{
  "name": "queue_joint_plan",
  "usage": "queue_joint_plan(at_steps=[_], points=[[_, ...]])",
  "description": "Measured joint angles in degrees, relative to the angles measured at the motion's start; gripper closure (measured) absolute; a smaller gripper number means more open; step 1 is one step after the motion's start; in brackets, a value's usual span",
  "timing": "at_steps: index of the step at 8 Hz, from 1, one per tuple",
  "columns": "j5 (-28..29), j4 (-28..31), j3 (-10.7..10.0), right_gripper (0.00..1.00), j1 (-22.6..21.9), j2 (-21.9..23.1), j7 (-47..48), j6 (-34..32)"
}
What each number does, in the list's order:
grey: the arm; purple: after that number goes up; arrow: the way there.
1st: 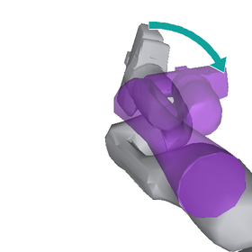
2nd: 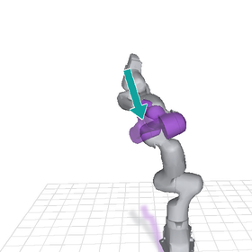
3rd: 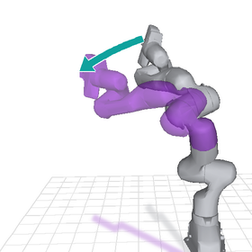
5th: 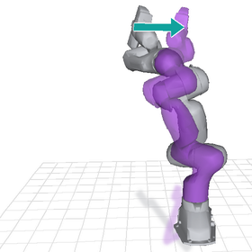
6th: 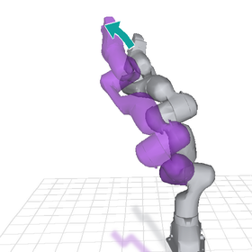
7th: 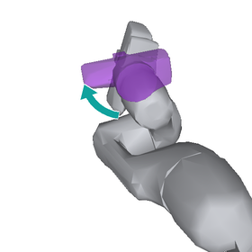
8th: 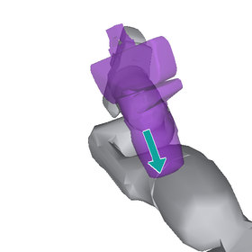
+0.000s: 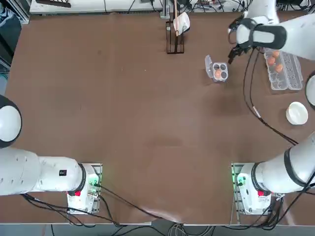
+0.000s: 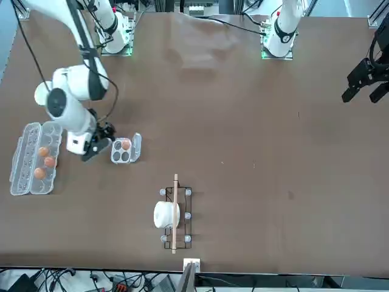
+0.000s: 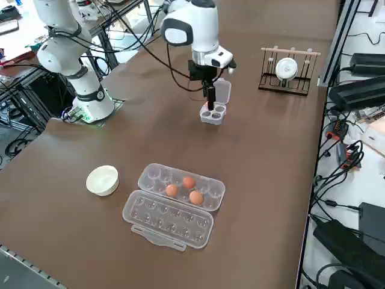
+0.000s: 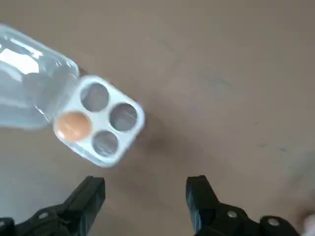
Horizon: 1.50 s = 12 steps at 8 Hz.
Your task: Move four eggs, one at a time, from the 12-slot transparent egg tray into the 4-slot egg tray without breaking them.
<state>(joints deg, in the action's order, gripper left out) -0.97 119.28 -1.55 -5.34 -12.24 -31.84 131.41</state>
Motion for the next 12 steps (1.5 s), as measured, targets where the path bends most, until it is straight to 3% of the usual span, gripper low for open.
queue_joint_plan(at_steps=[3, 6, 12], points=[[0.0, -0.5, -0.4, 0.0, 10.0, 0.1, -24.1, -0.3], [0.1, -5.1, -0.5, 0.0, 18.2, -4.7, -43.2, 0.1], [4.5, -21.2, -0.5, 0.01, 23.4, -21.3, -69.7, 0.3]])
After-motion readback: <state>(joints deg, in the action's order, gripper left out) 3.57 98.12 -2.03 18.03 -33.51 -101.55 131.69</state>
